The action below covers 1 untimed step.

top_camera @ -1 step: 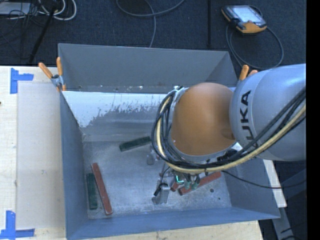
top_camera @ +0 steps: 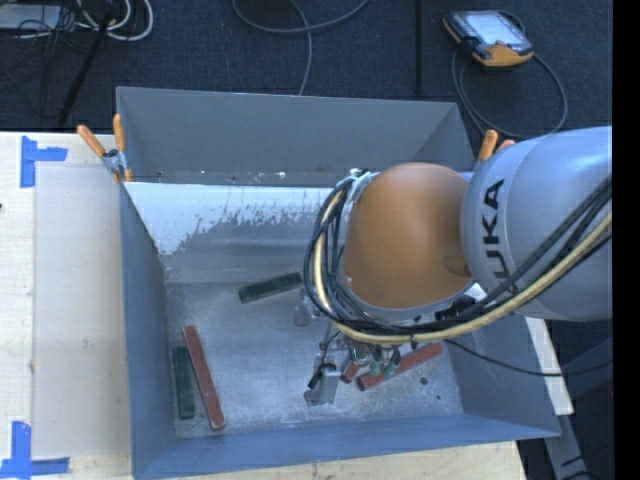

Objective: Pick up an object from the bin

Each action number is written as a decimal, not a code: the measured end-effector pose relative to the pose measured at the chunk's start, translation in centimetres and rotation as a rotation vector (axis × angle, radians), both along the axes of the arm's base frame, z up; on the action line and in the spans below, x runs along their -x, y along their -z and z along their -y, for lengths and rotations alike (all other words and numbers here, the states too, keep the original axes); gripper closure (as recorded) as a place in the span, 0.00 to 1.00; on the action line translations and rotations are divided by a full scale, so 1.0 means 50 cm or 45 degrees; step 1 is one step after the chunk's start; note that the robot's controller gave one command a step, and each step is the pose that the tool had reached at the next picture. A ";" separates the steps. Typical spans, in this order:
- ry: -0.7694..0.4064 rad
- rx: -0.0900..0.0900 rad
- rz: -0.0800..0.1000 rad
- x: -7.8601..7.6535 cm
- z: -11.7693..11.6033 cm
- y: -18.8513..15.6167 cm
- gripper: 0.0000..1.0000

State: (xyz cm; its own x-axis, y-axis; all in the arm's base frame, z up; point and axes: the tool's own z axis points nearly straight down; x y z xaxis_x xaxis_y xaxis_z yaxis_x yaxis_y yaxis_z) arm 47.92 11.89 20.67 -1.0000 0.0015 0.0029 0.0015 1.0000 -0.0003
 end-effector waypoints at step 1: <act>0.004 0.000 0.000 -0.036 0.149 0.110 1.00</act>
Offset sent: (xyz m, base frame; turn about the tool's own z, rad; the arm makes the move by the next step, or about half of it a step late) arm 0.0000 0.0000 0.0000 0.0000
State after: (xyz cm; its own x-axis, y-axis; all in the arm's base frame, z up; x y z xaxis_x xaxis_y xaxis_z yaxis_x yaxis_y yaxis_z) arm 49.72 4.42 15.18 -1.0000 0.0045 0.0030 0.0045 1.0000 -0.0002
